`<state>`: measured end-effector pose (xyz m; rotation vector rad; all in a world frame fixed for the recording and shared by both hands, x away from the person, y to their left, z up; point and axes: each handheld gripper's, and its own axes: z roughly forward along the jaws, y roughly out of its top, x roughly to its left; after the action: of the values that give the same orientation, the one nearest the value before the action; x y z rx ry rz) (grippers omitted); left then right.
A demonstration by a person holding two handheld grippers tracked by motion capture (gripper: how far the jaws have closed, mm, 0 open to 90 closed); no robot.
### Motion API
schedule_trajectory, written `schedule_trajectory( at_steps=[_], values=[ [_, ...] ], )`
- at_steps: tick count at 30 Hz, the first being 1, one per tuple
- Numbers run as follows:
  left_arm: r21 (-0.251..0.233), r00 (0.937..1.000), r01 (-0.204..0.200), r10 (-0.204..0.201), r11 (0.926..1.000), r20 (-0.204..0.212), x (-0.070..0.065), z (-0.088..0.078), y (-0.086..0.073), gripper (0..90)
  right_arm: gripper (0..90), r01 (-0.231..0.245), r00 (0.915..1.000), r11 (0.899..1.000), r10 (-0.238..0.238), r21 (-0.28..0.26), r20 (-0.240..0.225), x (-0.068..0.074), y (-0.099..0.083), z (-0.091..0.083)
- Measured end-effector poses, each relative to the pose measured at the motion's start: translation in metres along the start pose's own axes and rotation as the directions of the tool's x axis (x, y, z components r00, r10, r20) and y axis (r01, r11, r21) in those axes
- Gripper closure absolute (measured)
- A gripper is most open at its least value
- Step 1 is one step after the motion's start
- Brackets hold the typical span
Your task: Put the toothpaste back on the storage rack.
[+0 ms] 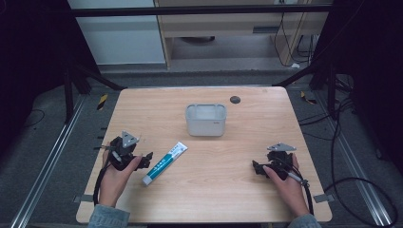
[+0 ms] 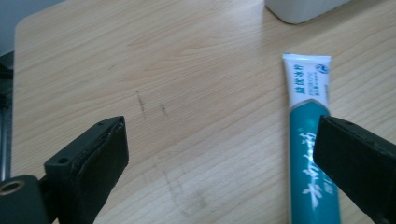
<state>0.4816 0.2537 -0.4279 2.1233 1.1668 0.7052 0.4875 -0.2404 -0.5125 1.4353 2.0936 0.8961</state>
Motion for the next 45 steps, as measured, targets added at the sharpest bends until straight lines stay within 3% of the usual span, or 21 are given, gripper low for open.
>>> schedule_trajectory(
  at_steps=[7, 16, 25, 27, 29, 33, 37, 38, 39, 40, 41, 42, 44, 45],
  values=[
    [0.038, 0.9996, -0.029, 0.028, 0.9989, 0.009, -0.007, 0.001, 0.002, 2.9, 0.6, 0.002, 1.0000, 1.000, -0.002, -0.001, 0.003, 0.000, 0.000, 0.000],
    [0.065, 0.9967, -0.039, 0.035, 0.9971, 0.073, -0.019, 0.003, 0.005, 3.1, 0.5, 0.003, 1.0000, 1.000, -0.003, -0.001, 0.003, 0.000, 0.000, 0.000],
    [0.103, 0.9875, -0.092, 0.077, 0.9904, 0.138, -0.040, 0.007, 0.016, 5.9, 0.5, 0.004, 1.0000, 1.000, -0.004, -0.001, 0.002, 0.000, 0.000, 0.000],
    [0.124, 0.9836, -0.119, 0.100, 0.9851, 0.150, -0.043, 0.010, 0.019, 6.2, 0.5, 0.001, 1.0000, 1.000, -0.001, 0.001, -0.001, 0.000, 0.000, 0.000],
    [0.123, 0.9834, -0.122, 0.103, 0.9849, 0.149, -0.044, 0.011, 0.021, 7.9, 0.4, 0.005, 1.0000, 1.000, -0.005, 0.000, 0.002, 0.000, 0.000, 0.000],
    [0.162, 0.9825, -0.142, 0.120, 0.9765, 0.143, -0.051, 0.019, 0.029, 7.9, 0.4, 0.007, 1.0000, 1.000, -0.007, 0.000, 0.000, -0.001, 0.000, 0.000],
    [0.191, 0.9742, -0.185, 0.155, 0.9640, 0.164, -0.062, 0.026, 0.040, 7.8, 0.4, 0.000, 1.0000, 1.000, 0.000, 0.002, -0.003, 0.000, 0.000, 0.000],
    [0.191, 0.9742, -0.185, 0.155, 0.9640, 0.164, -0.062, 0.026, 0.040, 8.0, 0.4, 0.000, 1.0000, 1.000, 0.000, 0.002, -0.003, 0.000, 0.000, 0.000],
    [0.202, 0.9719, -0.201, 0.169, 0.9587, 0.164, -0.064, 0.028, 0.041, 8.0, 0.4, 0.000, 1.0000, 1.000, 0.000, 0.002, -0.004, 0.000, 0.000, 0.000],
    [0.226, 0.9689, -0.220, 0.186, 0.9489, 0.163, -0.066, 0.031, 0.044, 8.3, 0.4, 0.003, 1.0000, 1.000, -0.003, 0.003, -0.002, 0.000, 0.000, 0.000],
    [0.226, 0.9689, -0.220, 0.186, 0.9489, 0.163, -0.066, 0.031, 0.044, 8.6, 0.4, 0.003, 1.0000, 1.000, -0.003, 0.003, -0.002, 0.000, 0.000, 0.000],
    [0.241, 0.9681, -0.226, 0.190, 0.9440, 0.163, -0.066, 0.033, 0.044, 8.6, 0.4, 0.007, 1.0000, 1.000, -0.007, 0.002, 0.000, -0.001, 0.000, 0.000],
    [0.250, 0.9697, -0.209, 0.168, 0.9454, 0.177, -0.065, 0.036, 0.045, 8.8, 0.4, 0.009, 1.0000, 1.000, -0.009, 0.000, 0.001, -0.001, 0.000, 0.000],
    [0.263, 0.9679, -0.211, 0.163, 0.9415, 0.191, -0.065, 0.039, 0.045, 10.0, 0.4, 0.001, 1.0000, 1.000, -0.001, 0.002, -0.003, 0.000, 0.000, 0.000]
  ],
)
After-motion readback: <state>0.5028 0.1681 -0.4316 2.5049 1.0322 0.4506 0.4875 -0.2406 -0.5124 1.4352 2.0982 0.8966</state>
